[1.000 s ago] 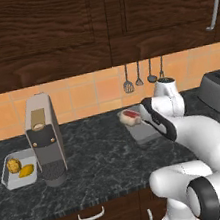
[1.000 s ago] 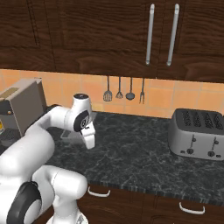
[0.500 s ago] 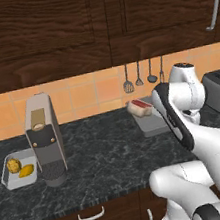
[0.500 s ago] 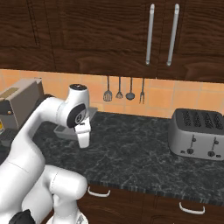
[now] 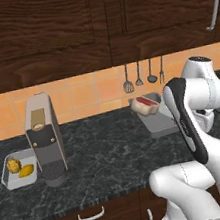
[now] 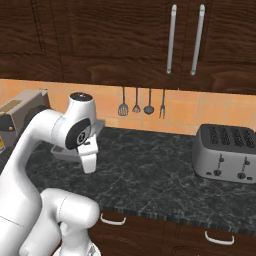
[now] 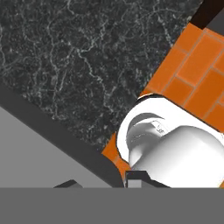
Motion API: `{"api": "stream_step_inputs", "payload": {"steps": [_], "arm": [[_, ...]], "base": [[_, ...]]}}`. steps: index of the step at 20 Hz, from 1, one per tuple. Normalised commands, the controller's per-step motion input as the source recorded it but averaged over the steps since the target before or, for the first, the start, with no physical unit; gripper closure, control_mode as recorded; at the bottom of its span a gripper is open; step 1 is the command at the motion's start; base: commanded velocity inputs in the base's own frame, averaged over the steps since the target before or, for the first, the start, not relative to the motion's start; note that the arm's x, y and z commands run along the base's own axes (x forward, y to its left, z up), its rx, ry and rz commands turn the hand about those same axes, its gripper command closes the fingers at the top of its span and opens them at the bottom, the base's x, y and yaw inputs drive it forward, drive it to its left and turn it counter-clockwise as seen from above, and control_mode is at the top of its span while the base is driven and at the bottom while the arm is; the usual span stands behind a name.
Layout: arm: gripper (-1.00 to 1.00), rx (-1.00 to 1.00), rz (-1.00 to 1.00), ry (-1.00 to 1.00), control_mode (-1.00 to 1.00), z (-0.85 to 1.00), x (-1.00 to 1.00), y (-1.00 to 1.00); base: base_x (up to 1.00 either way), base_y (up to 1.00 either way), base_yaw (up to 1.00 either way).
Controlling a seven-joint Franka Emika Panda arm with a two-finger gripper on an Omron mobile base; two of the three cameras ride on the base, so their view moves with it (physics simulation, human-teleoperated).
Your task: Take the meat container that has the steak and place it on the second highest rack of the freezer. Then take the vegetable container that has the squash and lemon and place it on the highest rack of the freezer.
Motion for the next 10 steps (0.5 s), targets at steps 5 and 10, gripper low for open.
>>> {"api": "stream_step_inputs", "payload": {"steps": [5, 10], "arm": [[1.0, 0.0, 0.0, 0.0, -1.0, 0.36, -0.17, 0.0], [1.0, 0.0, 0.0, -0.01, -1.0, 0.21, -0.39, 0.0]], "base": [[0.0, 0.0, 0.0], [0.0, 0.0, 0.0]]}}
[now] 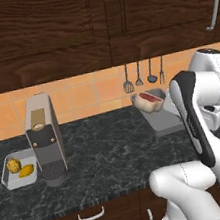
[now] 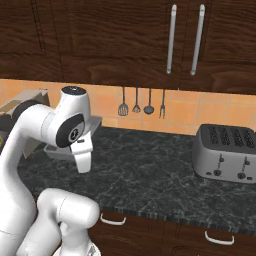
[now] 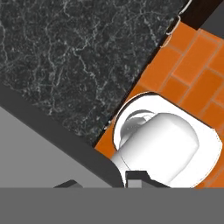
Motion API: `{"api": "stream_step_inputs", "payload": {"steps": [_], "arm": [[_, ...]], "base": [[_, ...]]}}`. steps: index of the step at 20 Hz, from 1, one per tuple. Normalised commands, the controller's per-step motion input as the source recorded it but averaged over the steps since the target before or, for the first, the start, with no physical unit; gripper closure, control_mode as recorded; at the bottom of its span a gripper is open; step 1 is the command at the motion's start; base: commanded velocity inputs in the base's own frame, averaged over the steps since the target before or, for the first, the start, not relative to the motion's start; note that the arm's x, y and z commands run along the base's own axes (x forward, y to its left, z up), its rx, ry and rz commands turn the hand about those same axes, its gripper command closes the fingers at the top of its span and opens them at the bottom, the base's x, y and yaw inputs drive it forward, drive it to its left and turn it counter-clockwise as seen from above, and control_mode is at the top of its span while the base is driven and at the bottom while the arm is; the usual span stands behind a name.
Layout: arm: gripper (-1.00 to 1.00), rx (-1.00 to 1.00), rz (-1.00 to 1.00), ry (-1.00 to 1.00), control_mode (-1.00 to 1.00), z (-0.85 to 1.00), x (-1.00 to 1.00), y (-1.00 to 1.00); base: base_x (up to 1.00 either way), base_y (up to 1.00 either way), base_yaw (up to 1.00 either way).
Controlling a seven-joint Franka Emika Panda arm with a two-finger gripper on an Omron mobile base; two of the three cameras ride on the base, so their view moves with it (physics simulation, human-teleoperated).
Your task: Take the meat container that has the steak and place it on the second highest rack of the freezer. Then take the vegetable container that has the squash and lemon and place it on the highest rack of the freezer.
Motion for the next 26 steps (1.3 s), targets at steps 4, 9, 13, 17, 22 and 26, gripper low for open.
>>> {"api": "stream_step_inputs", "payload": {"steps": [4, 9, 13, 17, 22, 26], "arm": [[1.0, 0.0, 0.0, 0.0, -1.0, 0.01, -0.37, 0.0], [1.0, 0.0, 0.0, 0.0, -1.0, 0.0, -0.23, 0.01], [1.0, 0.0, 0.0, 0.0, 1.0, 0.0, 0.0, 0.0], [1.0, 0.0, 0.0, 0.0, 1.0, 0.0, 0.0, 0.0], [1.0, 0.0, 0.0, 0.0, 1.0, 0.0, 0.0, 0.0], [1.0, 0.0, 0.0, 0.0, 1.0, 0.0, 0.0, 0.0]], "base": [[0.0, 0.0, 0.0], [0.0, 0.0, 0.0], [0.0, 0.25, 0.0], [-0.09, 0.39, -0.02], [-0.57, 0.04, -0.47], [-0.27, 0.0, -0.96]]}}
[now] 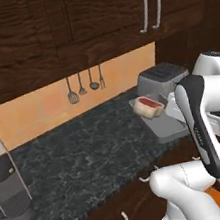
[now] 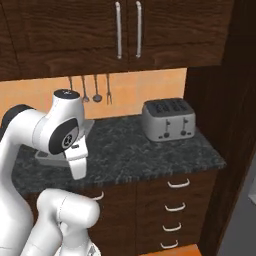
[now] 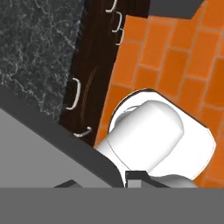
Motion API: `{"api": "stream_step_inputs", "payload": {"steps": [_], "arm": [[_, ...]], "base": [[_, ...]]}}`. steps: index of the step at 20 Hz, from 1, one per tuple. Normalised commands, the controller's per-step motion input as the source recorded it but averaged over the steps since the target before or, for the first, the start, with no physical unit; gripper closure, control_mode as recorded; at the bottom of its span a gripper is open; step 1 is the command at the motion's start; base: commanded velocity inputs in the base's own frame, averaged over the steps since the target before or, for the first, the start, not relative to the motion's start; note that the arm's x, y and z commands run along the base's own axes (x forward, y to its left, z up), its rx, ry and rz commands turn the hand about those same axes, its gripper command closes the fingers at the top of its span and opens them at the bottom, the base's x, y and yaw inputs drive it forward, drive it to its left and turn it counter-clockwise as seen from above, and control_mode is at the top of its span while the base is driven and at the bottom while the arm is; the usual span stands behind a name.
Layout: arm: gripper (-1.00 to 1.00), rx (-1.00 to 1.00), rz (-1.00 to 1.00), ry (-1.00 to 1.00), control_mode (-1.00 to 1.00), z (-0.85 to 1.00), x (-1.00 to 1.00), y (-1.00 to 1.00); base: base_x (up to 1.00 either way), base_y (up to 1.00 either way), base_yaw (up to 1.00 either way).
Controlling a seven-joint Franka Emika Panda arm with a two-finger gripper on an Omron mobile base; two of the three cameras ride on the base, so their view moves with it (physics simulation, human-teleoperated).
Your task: Take the meat container that has the steak and place it on the second highest rack of the freezer. Then take the vegetable container that has the squash and lemon and place it on the highest rack of the freezer.
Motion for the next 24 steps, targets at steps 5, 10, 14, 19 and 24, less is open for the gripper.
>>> {"api": "stream_step_inputs", "payload": {"steps": [5, 10, 14, 19, 24], "arm": [[1.0, 0.0, 0.0, 0.0, 1.0, 0.0, 0.0, 0.0], [1.0, 0.0, 0.0, 0.0, 1.0, 0.0, 0.0, 0.0], [1.0, 0.0, 0.0, 0.0, 1.0, 0.0, 0.0, 0.0], [1.0, 0.0, 0.0, 0.0, 1.0, 0.0, 0.0, 0.0], [1.0, 0.0, 0.0, 0.0, 1.0, 0.0, 0.0, 0.0]], "base": [[-0.15, 0.0, -1.0], [-0.12, 0.06, -0.98], [-0.01, 0.16, -0.82], [-0.02, -0.26, -0.67], [0.12, -0.85, -0.4]]}}
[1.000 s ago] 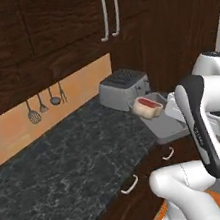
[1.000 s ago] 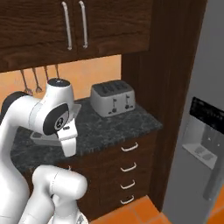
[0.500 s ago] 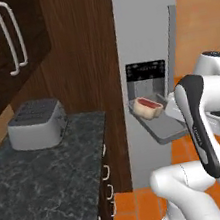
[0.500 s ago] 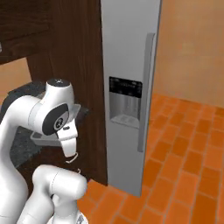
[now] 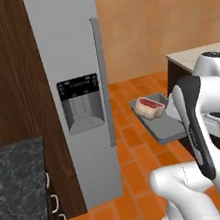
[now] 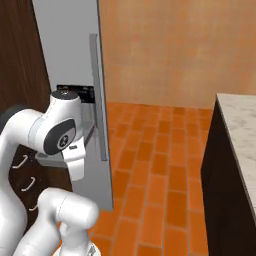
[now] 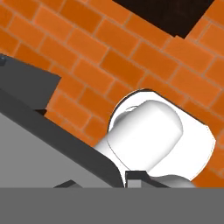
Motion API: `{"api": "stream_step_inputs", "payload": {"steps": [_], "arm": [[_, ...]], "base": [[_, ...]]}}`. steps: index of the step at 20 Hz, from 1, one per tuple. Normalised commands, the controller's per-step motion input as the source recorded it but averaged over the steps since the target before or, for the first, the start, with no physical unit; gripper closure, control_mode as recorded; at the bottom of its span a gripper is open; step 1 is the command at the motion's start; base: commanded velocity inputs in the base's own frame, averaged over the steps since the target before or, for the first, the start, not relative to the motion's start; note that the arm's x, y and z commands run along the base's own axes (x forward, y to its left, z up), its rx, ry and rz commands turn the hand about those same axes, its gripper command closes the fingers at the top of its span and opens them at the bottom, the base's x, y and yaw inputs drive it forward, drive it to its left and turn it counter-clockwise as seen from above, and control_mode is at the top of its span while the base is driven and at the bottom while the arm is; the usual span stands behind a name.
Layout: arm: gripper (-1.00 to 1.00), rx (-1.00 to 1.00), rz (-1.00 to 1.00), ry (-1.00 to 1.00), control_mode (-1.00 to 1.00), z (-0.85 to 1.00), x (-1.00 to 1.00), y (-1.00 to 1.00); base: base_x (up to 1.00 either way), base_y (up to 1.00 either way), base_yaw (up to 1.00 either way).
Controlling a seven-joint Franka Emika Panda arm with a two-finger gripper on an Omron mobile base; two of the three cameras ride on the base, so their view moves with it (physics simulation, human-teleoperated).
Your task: Take the meat container that has the steak and place it on the second highest rack of the freezer. Then take the vegetable container that has the squash and lemon and place it on the highest rack of the freezer.
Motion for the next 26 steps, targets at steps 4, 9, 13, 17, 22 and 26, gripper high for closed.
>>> {"api": "stream_step_inputs", "payload": {"steps": [4, 9, 13, 17, 22, 26], "arm": [[1.0, 0.0, 0.0, 0.0, 1.0, 0.0, 0.0, 0.0], [1.0, 0.0, 0.0, 0.0, 1.0, 0.0, 0.0, 0.0], [1.0, 0.0, 0.0, 0.0, 1.0, 0.0, 0.0, 0.0], [1.0, 0.0, 0.0, 0.0, 1.0, 0.0, 0.0, 0.0], [1.0, 0.0, 0.0, 0.0, 1.0, 0.0, 0.0, 0.0], [1.0, 0.0, 0.0, 0.0, 1.0, 0.0, 0.0, 0.0]], "base": [[0.45, -0.88, -0.03], [0.64, -0.73, 0.01], [0.85, -0.33, 0.0], [0.95, -0.2, 0.0], [0.99, -0.04, 0.0], [1.0, -0.13, 0.0]]}}
